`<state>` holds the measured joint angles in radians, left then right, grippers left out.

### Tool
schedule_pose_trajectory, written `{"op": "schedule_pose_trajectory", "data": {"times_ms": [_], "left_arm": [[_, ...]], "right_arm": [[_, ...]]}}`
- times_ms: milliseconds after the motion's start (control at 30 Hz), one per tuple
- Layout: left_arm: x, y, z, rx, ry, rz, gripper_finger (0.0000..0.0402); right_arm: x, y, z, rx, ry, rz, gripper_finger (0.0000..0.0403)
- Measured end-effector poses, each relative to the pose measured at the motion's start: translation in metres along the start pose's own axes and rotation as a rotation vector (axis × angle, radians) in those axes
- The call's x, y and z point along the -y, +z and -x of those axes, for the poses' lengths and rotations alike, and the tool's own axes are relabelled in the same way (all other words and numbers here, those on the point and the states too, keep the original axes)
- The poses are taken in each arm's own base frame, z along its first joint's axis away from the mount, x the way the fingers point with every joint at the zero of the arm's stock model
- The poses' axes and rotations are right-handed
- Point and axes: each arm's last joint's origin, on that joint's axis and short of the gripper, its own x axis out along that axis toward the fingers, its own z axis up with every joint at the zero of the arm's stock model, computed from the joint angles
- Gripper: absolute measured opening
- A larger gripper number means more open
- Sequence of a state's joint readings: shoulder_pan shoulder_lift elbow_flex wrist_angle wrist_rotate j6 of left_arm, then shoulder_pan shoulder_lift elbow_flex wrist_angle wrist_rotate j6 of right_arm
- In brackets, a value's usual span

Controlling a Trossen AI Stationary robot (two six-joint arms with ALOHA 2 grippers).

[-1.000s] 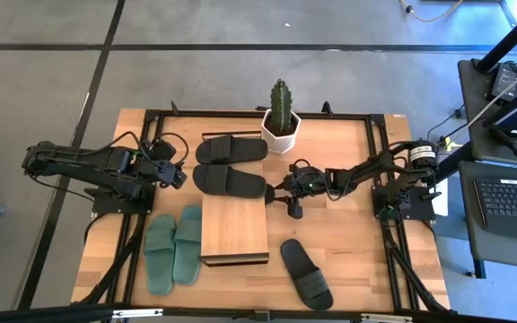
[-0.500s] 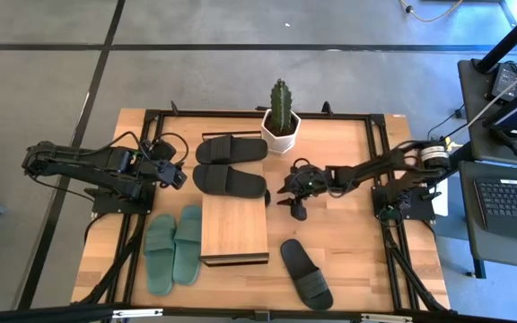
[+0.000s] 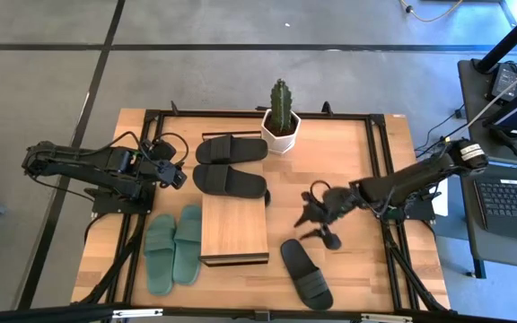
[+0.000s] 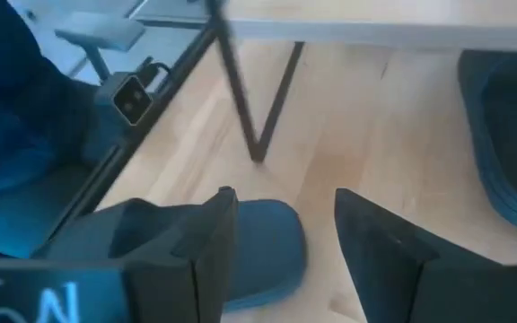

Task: Pick and place slides into the shelf
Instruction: Put the black slides under the shelf

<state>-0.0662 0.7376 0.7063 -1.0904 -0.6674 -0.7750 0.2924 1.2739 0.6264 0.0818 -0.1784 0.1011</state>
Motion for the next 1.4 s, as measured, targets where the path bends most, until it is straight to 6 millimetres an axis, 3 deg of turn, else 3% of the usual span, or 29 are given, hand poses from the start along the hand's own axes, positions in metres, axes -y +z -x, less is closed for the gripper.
{"op": "schedule_pose_trajectory", "data": {"times_ms": [200,433,633,733,867,1067,1400], "left_arm": [[0.0,0.0,0.0,0.002,0.002,0.0,0.0225],[0.0,0.0,0.0,0.002,0.002,0.0,0.0225],[0.0,0.0,0.0,0.003,0.002,0.005,0.0225],[0.0,0.0,0.0,0.004,0.001,0.008,0.0225],[0.0,0.0,0.0,0.006,0.0,0.011,0.0225],[0.0,0.001,0.0,0.01,0.001,0.013,0.0225],[-0.001,0.002,0.0,0.069,0.059,0.015,0.0225]], "right_arm": [[-0.048,0.012,-0.004,-0.1,-0.108,0.056,0.0189],[-0.098,0.04,-0.021,-0.271,-0.18,0.06,0.0189],[-0.126,0.033,-0.04,-0.505,-0.25,0.03,0.0189],[-0.141,0.028,-0.053,-0.544,-0.253,-0.007,0.0189],[-0.167,0.036,-0.058,-0.573,-0.218,0.004,0.0189],[-0.189,0.04,-0.052,-0.639,-0.253,0.02,0.0189],[-0.208,0.019,-0.077,-0.633,-0.235,-0.004,0.0189]]}}
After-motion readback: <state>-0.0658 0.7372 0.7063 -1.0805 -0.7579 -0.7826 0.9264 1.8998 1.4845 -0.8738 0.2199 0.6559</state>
